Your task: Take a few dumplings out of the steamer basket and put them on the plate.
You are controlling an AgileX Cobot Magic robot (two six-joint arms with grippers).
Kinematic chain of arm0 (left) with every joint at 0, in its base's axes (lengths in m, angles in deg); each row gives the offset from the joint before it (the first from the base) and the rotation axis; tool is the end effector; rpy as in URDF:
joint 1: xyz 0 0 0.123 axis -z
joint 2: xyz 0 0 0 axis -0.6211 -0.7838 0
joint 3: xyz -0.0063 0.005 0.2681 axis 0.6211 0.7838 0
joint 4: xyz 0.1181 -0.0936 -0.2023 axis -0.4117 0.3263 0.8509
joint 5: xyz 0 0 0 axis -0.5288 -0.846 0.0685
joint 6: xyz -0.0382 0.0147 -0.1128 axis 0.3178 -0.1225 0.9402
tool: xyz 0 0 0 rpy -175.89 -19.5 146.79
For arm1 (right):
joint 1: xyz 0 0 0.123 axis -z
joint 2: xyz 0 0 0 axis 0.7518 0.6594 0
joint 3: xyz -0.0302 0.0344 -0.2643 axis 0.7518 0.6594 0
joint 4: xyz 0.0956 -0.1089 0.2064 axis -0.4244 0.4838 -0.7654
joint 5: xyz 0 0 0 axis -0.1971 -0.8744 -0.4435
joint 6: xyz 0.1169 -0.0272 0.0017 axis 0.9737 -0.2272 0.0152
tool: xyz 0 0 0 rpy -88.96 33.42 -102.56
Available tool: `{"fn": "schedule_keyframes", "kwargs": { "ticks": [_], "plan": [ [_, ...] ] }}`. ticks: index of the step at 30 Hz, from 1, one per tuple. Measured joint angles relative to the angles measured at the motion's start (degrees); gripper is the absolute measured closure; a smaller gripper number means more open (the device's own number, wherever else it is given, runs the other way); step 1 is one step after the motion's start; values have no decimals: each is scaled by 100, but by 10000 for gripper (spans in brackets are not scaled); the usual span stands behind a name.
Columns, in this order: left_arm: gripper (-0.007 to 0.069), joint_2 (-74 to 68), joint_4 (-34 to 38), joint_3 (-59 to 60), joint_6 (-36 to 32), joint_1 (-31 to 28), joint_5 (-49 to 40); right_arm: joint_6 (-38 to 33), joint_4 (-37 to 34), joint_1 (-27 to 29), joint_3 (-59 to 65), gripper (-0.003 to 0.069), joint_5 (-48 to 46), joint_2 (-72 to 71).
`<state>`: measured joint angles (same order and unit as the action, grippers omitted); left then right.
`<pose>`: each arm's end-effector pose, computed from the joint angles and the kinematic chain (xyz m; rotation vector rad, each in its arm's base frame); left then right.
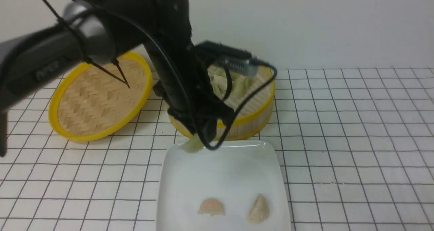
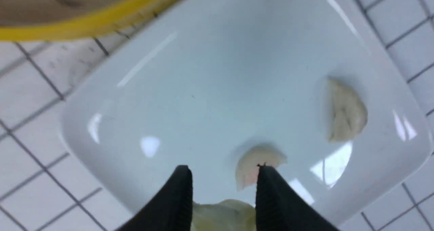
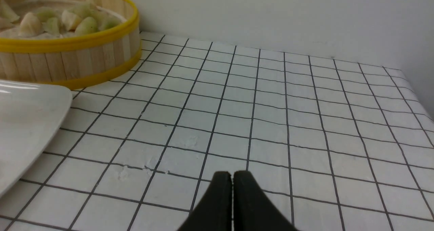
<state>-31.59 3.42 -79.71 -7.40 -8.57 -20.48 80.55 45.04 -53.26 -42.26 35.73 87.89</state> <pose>0.3384 -0.2189 0.2160 0.8909 2.8849 -0.3179 0.0972 0.0066 0.1633 -0.1284 1.8739 0.0003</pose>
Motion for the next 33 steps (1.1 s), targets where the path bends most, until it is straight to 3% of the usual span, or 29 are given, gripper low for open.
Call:
{"fn": "schedule_keyframes", "kwargs": {
  "ticks": [9, 11, 15, 18, 21, 27, 33],
  "plan": [
    [396, -872, -67, 113, 14, 399, 848, -6, 0, 0, 0, 656, 0, 0],
    [367, -902, -93, 126, 14, 434, 973, -6, 0, 0, 0, 656, 0, 0],
    [207, -896, -212, 101, 14, 479, 1175, -6, 0, 0, 0, 656, 0, 0],
    [181, -896, -265, -72, 110, 479, 879, -6, 0, 0, 0, 656, 0, 0],
    [229, -779, -361, -462, 312, 479, 339, -6, 0, 0, 0, 656, 0, 0],
    [582, 679, -756, -643, 774, 518, 191, -6, 0, 0, 0, 656, 0, 0],
    [631, 2840, -887, -27, 1233, 581, 462, -6, 0, 0, 0, 656, 0, 0]
  ]
}}
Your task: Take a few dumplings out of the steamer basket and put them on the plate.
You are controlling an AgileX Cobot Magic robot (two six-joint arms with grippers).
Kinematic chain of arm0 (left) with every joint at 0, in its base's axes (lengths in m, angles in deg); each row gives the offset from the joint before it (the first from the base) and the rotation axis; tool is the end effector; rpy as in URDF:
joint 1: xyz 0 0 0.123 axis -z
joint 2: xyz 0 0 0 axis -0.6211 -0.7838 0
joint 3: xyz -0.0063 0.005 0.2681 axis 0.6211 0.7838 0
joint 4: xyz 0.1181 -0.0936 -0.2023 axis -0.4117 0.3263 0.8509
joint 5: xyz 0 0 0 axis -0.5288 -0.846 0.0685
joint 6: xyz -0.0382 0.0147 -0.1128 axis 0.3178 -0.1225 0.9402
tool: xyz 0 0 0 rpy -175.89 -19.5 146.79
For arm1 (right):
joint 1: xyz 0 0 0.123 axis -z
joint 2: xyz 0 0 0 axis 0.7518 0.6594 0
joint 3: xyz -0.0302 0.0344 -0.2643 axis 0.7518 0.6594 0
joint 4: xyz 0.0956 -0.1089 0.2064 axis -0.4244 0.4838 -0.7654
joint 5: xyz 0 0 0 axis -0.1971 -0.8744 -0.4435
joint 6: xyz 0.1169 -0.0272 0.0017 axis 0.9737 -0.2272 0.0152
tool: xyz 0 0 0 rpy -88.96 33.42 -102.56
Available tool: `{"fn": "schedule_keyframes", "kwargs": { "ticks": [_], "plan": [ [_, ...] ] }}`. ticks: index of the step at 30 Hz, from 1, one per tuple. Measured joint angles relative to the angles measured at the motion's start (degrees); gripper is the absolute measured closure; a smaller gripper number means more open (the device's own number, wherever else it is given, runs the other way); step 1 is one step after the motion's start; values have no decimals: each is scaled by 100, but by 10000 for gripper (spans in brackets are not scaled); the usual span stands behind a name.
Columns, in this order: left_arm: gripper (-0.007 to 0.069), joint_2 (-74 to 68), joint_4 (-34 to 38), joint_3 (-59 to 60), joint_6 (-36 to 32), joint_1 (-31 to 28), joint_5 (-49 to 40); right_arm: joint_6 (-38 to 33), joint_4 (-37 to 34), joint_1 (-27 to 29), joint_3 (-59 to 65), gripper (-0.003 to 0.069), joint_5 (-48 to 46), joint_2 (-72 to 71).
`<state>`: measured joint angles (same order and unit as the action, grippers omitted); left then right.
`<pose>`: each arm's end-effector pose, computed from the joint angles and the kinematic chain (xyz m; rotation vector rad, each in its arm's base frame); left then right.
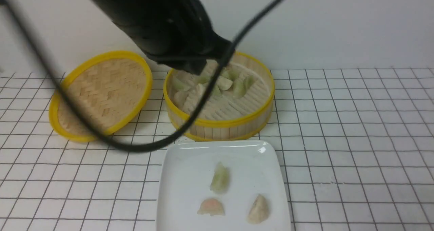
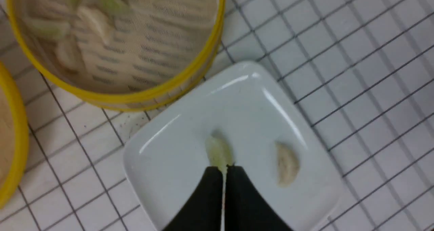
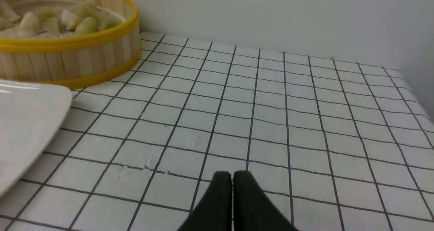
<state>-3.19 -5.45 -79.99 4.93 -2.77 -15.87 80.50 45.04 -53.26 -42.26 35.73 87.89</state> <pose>0.2561 -0.1884 0.4020 0.6425 2.3626 -0.3677 0.0972 0.0066 0.1633 -0.1292 1.8739 -0.0003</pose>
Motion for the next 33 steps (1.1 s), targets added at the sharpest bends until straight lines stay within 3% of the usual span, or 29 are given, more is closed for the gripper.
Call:
{"fn": "schedule_keyframes", "kwargs": {
  "ticks": [9, 16, 23, 29, 33],
  "plan": [
    [631, 2892, -256, 2105, 57, 0, 1735, 0, 0, 0, 0, 656, 0, 0],
    [631, 4629, -617, 3440, 94, 0, 2363, 25, 0, 0, 0, 656, 0, 0],
    [631, 6618, -802, 5054, 184, 0, 4342, 42, 0, 0, 0, 656, 0, 0],
    [631, 7368, -1057, 6350, 160, -31, 5415, 44, 0, 0, 0, 656, 0, 0],
    [631, 7478, -676, 7082, -142, -673, 5635, 44, 0, 0, 0, 656, 0, 0]
  ]
}}
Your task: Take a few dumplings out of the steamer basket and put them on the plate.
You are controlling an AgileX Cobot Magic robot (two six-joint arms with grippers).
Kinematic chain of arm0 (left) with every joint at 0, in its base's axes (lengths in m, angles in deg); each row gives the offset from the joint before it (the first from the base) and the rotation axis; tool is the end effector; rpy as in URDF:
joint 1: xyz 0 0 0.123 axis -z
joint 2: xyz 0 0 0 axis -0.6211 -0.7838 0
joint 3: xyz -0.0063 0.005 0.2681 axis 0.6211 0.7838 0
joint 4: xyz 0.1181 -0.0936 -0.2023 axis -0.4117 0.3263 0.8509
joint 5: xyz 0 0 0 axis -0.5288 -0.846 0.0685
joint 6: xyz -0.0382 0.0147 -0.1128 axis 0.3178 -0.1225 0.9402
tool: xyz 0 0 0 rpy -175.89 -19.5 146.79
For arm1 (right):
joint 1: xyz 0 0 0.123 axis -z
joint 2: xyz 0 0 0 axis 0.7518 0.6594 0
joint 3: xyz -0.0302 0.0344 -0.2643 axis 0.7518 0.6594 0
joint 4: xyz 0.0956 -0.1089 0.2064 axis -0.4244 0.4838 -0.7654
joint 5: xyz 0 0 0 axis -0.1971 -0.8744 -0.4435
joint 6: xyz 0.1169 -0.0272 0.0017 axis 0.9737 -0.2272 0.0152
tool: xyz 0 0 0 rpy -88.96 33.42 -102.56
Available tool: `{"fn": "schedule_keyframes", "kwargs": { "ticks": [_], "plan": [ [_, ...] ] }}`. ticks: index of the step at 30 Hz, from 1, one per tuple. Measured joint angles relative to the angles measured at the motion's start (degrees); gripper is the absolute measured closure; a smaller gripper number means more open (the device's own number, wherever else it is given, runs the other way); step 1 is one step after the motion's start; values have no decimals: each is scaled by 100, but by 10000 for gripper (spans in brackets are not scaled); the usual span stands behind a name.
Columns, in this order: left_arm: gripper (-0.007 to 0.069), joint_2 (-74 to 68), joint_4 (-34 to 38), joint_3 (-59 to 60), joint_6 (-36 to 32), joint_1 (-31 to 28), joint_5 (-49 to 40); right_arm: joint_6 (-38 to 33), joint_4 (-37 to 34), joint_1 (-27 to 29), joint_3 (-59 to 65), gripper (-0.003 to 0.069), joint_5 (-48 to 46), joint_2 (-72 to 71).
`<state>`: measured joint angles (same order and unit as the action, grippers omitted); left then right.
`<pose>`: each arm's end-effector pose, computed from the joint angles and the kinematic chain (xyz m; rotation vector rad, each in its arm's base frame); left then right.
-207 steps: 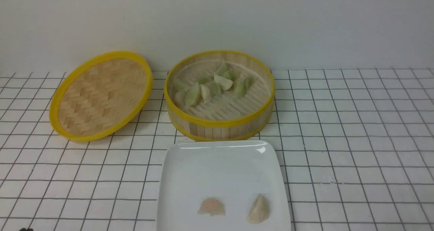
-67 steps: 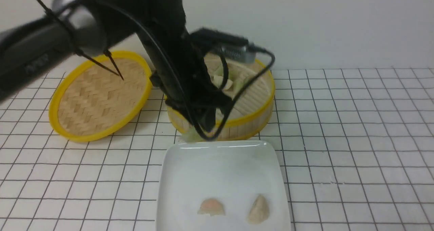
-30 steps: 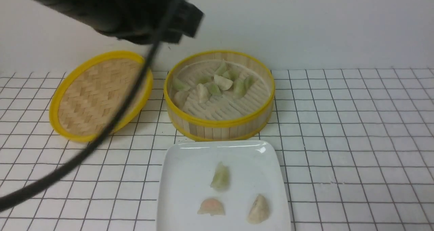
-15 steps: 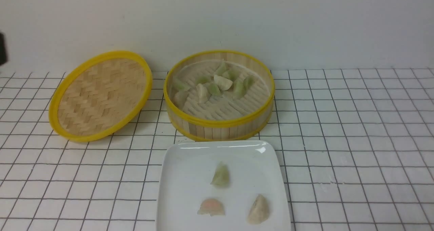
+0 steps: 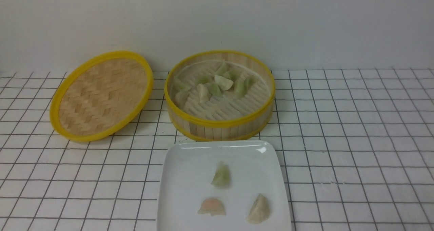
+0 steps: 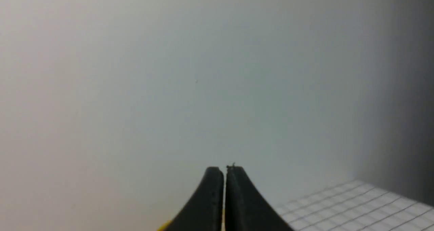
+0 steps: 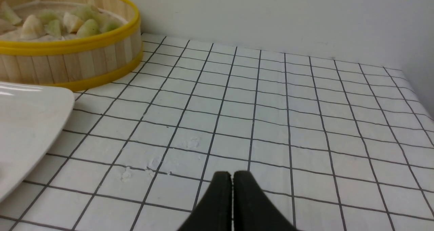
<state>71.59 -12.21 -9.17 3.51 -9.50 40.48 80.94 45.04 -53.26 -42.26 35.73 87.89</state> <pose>0.0747 -0.0392 0.3411 0.3414 1.3302 -0.3992 0.0972 0.0066 0.1633 -0.1220 1.8744 0.0050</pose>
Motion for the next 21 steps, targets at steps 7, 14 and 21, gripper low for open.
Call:
{"fn": "schedule_keyframes", "kwargs": {
  "ticks": [7, 14, 21],
  "plan": [
    [631, 463, 862, 1686, -311, -2006, 60, 0, 0, 0, 0, 656, 0, 0],
    [631, 901, 805, 2740, -369, -2864, -479, 0, 0, 0, 0, 656, 0, 0],
    [631, 901, 471, 2753, -369, -2638, -1100, 5, 0, 0, 0, 656, 0, 0]
  ]
}}
